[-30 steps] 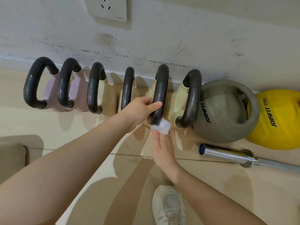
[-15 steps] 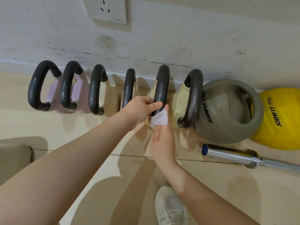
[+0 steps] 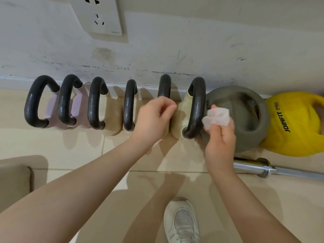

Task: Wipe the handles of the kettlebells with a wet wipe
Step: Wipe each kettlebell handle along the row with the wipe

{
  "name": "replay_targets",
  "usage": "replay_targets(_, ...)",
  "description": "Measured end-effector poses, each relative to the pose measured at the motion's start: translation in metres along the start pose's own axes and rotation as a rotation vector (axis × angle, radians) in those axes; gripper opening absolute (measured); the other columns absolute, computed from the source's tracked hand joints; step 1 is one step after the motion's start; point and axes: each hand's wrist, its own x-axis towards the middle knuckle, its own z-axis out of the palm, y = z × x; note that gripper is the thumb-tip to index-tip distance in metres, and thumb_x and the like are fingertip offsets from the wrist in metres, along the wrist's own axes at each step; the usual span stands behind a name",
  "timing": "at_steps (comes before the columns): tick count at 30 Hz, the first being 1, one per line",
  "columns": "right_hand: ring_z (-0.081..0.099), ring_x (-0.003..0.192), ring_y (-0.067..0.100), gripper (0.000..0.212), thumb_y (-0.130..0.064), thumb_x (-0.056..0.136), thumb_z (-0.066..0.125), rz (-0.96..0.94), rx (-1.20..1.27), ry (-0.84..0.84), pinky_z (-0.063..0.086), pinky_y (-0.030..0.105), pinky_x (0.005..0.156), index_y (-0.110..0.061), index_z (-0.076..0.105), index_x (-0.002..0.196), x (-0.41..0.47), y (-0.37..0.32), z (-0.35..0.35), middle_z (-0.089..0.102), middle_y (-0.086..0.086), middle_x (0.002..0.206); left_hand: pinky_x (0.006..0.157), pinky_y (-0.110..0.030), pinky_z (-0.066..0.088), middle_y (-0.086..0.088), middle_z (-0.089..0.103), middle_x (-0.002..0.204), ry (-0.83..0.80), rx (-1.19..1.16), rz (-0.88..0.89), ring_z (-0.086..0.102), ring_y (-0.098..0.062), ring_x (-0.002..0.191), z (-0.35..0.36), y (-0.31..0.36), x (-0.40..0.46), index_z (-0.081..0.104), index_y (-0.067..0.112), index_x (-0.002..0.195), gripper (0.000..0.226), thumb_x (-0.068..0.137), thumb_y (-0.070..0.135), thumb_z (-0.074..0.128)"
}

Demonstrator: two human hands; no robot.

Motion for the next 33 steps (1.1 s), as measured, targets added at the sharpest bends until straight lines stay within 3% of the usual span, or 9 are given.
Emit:
replay_targets(2,0.049,0.101,-0.011,0.026,-0.014,0.098,0.038,-0.094,-0.055,0.119,0.038,0.006,0.089,-0.022,0.049,0.12,0.007,0.001,-0.008,0.042,-0.011,0.119,0.066,-0.017,0.045,0.009,0.061,0.072,-0.133,0.022,0.033,0.055,-0.002,0.067,0.014,0.009,-0.006,0.067,0.014,0.088,0.016,0.092,0.02,0.053)
replay_targets(4,0.048,0.096,-0.011,0.028,-0.015,0.098,0.038,-0.092,-0.157,0.127,0.035,0.003,0.084,-0.016,0.049,0.124,0.009,0.007,-0.01,0.043,-0.005,0.119,0.082,-0.023,0.047,0.003,0.066,0.093,-0.211,0.059,-0.021,0.062,-0.009,0.088,0.031,0.009,-0.007,0.064,0.012,0.109,0.024,0.095,0.016,0.045)
replay_targets(7,0.048,0.091,0.004,0.025,-0.03,0.095,0.041,0.072,-0.216,-0.164,0.039,0.016,0.081,-0.021,0.051,0.116,0.008,0.022,0.005,0.049,0.003,0.117,0.103,-0.034,0.043,-0.004,0.059,0.127,-0.259,-0.086,-0.271,0.056,-0.018,0.113,0.045,0.007,-0.001,0.043,0.015,0.137,0.041,0.097,0.018,0.042)
replay_targets(9,0.045,0.094,0.011,0.024,-0.043,0.09,0.038,0.146,-0.076,-0.276,0.036,0.026,0.085,-0.024,0.046,0.1,0.005,0.029,0.014,0.046,-0.001,0.106,0.099,-0.037,0.047,-0.006,0.065,0.113,-0.251,-0.178,-0.34,0.059,-0.017,0.093,0.05,0.005,0.005,0.051,0.015,0.13,0.037,0.094,0.019,0.048)
replay_targets(13,0.06,0.091,0.01,0.037,-0.036,0.1,0.031,0.301,0.243,-0.014,0.045,0.024,0.083,-0.02,0.062,0.088,0.01,0.024,0.01,0.065,-0.002,0.096,0.085,-0.033,0.05,-0.004,0.064,0.091,-0.222,-0.232,-0.377,0.057,-0.016,0.08,0.053,0.001,0.012,0.063,0.013,0.114,0.026,0.089,0.018,0.058)
replay_targets(20,0.058,0.08,0.002,0.025,-0.025,0.095,0.049,0.343,0.073,-0.088,0.044,0.005,0.058,-0.01,0.059,0.111,0.031,0.028,0.014,0.062,-0.008,0.089,0.072,-0.03,0.051,0.002,0.06,0.085,-0.191,-0.172,-0.404,0.058,-0.016,0.076,0.062,0.001,0.018,0.057,0.017,0.117,0.032,0.086,0.022,0.062)
replay_targets(25,0.06,0.091,0.012,0.027,-0.03,0.095,0.046,0.346,-0.097,-0.243,0.047,0.024,0.073,-0.011,0.061,0.107,0.032,0.019,0.007,0.066,0.001,0.099,0.075,-0.028,0.05,0.004,0.063,0.082,-0.112,-0.185,-0.4,0.058,-0.013,0.078,0.069,0.003,0.013,0.061,0.016,0.114,0.029,0.086,0.025,0.06)
replay_targets(28,0.06,0.092,0.016,0.025,-0.027,0.096,0.045,0.427,-0.038,-0.135,0.05,0.031,0.08,-0.014,0.063,0.108,0.058,0.009,0.018,0.064,0.003,0.102,0.078,-0.031,0.051,0.002,0.067,0.08,-0.054,-0.211,-0.401,0.058,-0.014,0.075,0.07,0.005,0.011,0.069,0.018,0.101,0.021,0.091,0.022,0.051)
replay_targets(33,0.05,0.064,0.008,0.019,-0.016,0.092,0.041,0.283,-0.067,-0.15,0.041,0.026,0.062,-0.017,0.056,0.079,0.043,0.016,0.026,0.053,-0.007,0.067,0.071,-0.032,0.05,-0.015,0.071,0.085,-0.096,-0.233,-0.371,0.054,-0.014,0.068,0.066,0.004,0.009,0.073,0.012,0.095,0.021,0.089,0.014,0.053)
